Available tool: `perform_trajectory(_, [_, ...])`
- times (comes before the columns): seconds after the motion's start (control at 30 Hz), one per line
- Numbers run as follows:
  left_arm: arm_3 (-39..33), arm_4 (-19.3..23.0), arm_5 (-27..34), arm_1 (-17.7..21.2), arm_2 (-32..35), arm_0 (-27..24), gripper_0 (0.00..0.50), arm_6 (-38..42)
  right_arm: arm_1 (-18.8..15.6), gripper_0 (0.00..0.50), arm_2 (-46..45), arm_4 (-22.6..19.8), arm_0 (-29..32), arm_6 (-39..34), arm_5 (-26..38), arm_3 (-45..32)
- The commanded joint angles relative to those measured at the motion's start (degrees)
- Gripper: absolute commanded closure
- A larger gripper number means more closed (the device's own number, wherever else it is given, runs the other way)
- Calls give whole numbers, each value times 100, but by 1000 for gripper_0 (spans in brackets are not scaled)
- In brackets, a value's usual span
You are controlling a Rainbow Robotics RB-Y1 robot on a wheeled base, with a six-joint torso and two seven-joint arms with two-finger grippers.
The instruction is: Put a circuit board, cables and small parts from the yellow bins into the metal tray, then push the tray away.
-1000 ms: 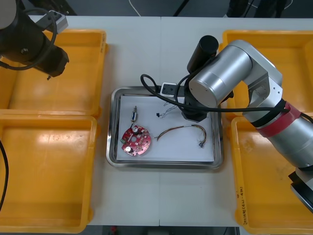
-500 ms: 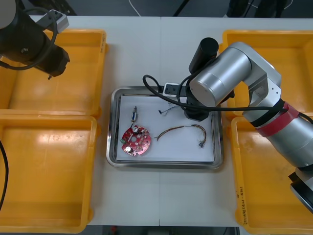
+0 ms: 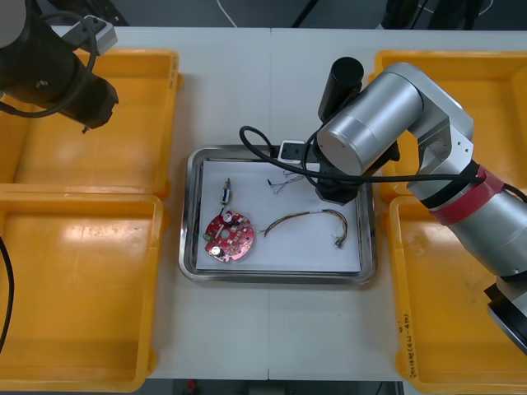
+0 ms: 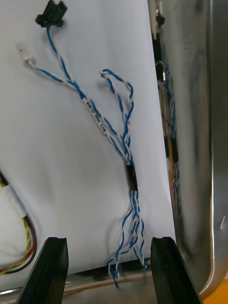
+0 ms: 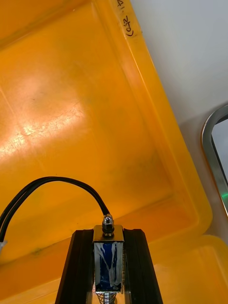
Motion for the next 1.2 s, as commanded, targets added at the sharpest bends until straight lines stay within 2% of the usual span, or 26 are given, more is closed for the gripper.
perform_trajectory(0.03, [-294, 63, 41, -65, 48, 32, 497, 931, 165, 0, -124, 51, -242, 105, 480, -512])
perform_trajectory(0.27, [-461, 142, 41, -126, 39, 32, 499, 1116, 297, 0, -485, 77, -233, -45, 1628, -1128])
perform_trajectory(0.6, [-874, 186, 41, -319, -339, 32, 498, 2012, 288, 0, -1161, 33, 110, -335, 1628, -2261])
perform_trajectory(0.97, [-1208, 239, 41, -495, -1033, -38, 498, 3093, -98, 0, -1882, -151, 795, -616, 1628, -3351])
perform_trajectory(1.1, [-1216, 327, 41, -522, -1306, -144, 497, 3462, -309, 0, -2277, -503, 1121, -730, 1628, -3633])
perform_trajectory(1.2, [-1216, 406, 41, -574, -1543, -197, 498, 3805, -547, 0, -2717, -995, 1481, -1134, 1628, -3861])
